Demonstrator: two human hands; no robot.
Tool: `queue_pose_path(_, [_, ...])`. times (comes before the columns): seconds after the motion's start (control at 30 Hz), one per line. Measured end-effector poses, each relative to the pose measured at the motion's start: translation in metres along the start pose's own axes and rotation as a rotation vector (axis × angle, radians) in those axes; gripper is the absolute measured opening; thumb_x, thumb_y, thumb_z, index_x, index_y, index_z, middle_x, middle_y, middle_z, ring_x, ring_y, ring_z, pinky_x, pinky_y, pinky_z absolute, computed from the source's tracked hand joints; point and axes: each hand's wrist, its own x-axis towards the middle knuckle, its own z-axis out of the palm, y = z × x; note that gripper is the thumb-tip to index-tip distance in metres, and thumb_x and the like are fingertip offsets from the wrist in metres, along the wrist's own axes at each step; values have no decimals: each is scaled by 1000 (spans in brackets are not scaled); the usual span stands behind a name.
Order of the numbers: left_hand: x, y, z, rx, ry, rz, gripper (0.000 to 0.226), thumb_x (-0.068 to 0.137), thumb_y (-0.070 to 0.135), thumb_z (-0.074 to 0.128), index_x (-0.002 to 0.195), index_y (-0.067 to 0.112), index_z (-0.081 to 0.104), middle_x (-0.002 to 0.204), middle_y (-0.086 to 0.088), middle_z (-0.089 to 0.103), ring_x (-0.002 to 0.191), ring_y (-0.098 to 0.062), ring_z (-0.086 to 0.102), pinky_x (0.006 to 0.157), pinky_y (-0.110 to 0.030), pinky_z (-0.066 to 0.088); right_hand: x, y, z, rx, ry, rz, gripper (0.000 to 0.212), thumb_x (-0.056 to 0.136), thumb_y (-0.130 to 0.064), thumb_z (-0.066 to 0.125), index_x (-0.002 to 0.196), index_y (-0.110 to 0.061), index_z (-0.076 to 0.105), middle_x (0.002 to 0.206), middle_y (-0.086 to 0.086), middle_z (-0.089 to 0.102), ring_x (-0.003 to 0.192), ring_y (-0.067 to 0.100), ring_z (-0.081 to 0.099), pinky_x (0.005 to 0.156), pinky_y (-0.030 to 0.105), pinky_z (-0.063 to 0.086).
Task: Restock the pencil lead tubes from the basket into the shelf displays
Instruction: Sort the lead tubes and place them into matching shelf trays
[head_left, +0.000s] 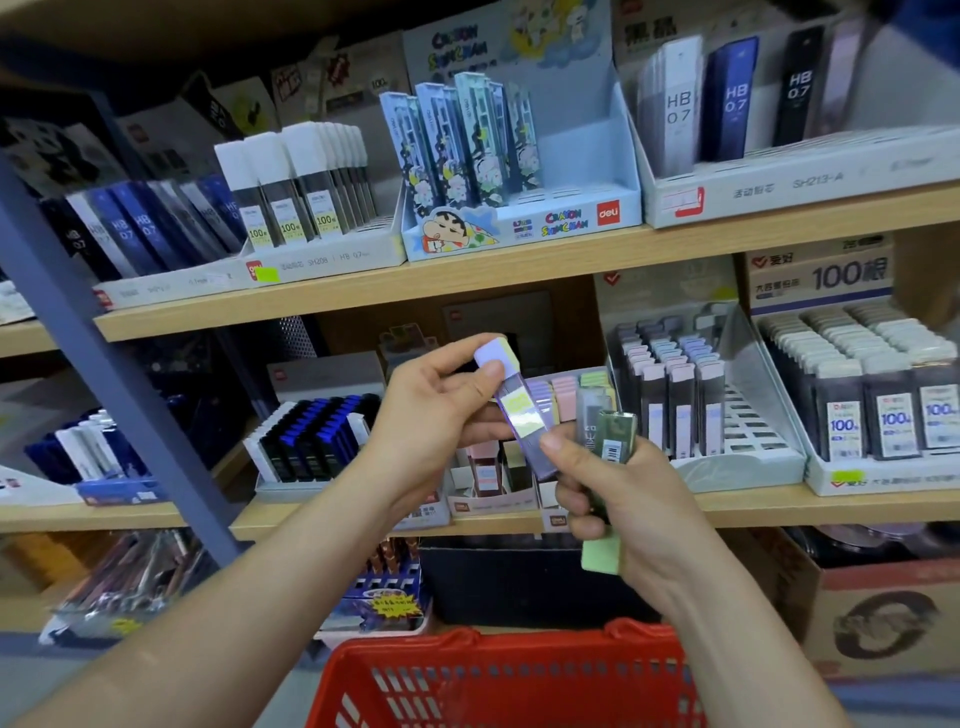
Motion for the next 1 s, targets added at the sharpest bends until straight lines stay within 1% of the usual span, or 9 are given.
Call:
queue_pose_path(0.1, [3, 2, -4, -9, 29, -13, 18, 97, 11, 53, 108, 14, 67, 84, -7, 75, 73, -16, 71, 62, -23, 58, 0, 2, -1, -21, 27, -25, 8, 84, -16, 73, 84, -12, 66, 58, -2, 46, 50, 10, 39, 40, 19, 30])
queue_pose_path(0.17, [6, 5, -11, 105, 2, -8, 15, 94, 11, 58, 103, 13, 70, 82, -6, 74, 72, -14, 68, 63, -22, 56, 0, 6, -3, -46, 43, -30, 8, 84, -16, 73, 82, -12, 66, 60, 3, 44, 50, 11, 38, 41, 21, 31])
queue_pose_path(0.27, [10, 10, -20, 245, -27, 22, 13, 88, 5, 65, 97, 12, 70, 78, -8, 74, 67, -16, 68, 64, -23, 56, 3, 10, -6, -76, 72, -14, 11, 86, -20, 72, 83, -12, 64, 60, 2, 45, 50, 11, 38, 41, 21, 31])
queue_pose_path(0.37, [15, 13, -25, 348, 56, 138, 18, 86, 3, 67, 94, 18, 71, 79, -7, 74, 74, -23, 71, 71, -29, 58, 6, 4, -22, 51, 150, 51, 18, 83, -21, 71, 95, -8, 66, 62, -1, 49, 49, 9, 40, 37, 18, 32])
queue_pose_path(0.47, [21, 10, -28, 408, 133, 214, 22, 87, 4, 68, 96, 24, 71, 85, -6, 73, 81, -25, 71, 78, -36, 60, 5, -7, -44, 236, 217, 73, 28, 76, -15, 67, 101, -5, 68, 70, 0, 55, 49, 8, 41, 34, 15, 30])
queue_pose_path(0.6, [27, 0, -30, 499, 153, 228, 23, 89, 6, 66, 107, 19, 71, 91, -5, 73, 85, -22, 71, 83, -40, 58, 3, -12, -57, 260, 229, 32, 19, 89, -7, 58, 104, -4, 70, 71, -1, 60, 51, 9, 50, 34, 15, 32])
queue_pose_path(0.77, [30, -4, -21, 578, 145, 260, 23, 90, 7, 64, 107, 21, 70, 86, 5, 69, 79, -13, 67, 74, -22, 56, 1, -4, -53, 197, 246, 27, 25, 77, -14, 70, 100, -6, 69, 95, 7, 72, 63, 20, 70, 34, 16, 36])
queue_pose_path(0.9, [27, -6, -10, 618, 57, 280, 22, 89, 12, 67, 101, 31, 71, 89, 8, 72, 82, -10, 68, 77, -29, 58, 2, 0, -47, 153, 287, 39, 43, 67, -20, 75, 105, -3, 64, 85, 6, 71, 61, 19, 70, 34, 16, 34])
queue_pose_path(1.0, [23, -16, 2, 800, -2, 348, 19, 87, 18, 70, 103, 28, 73, 96, 13, 70, 87, -7, 66, 80, -26, 55, 2, 1, -46, 162, 287, 38, 36, 68, -20, 74, 99, -7, 63, 80, 6, 69, 57, 17, 69, 33, 16, 34])
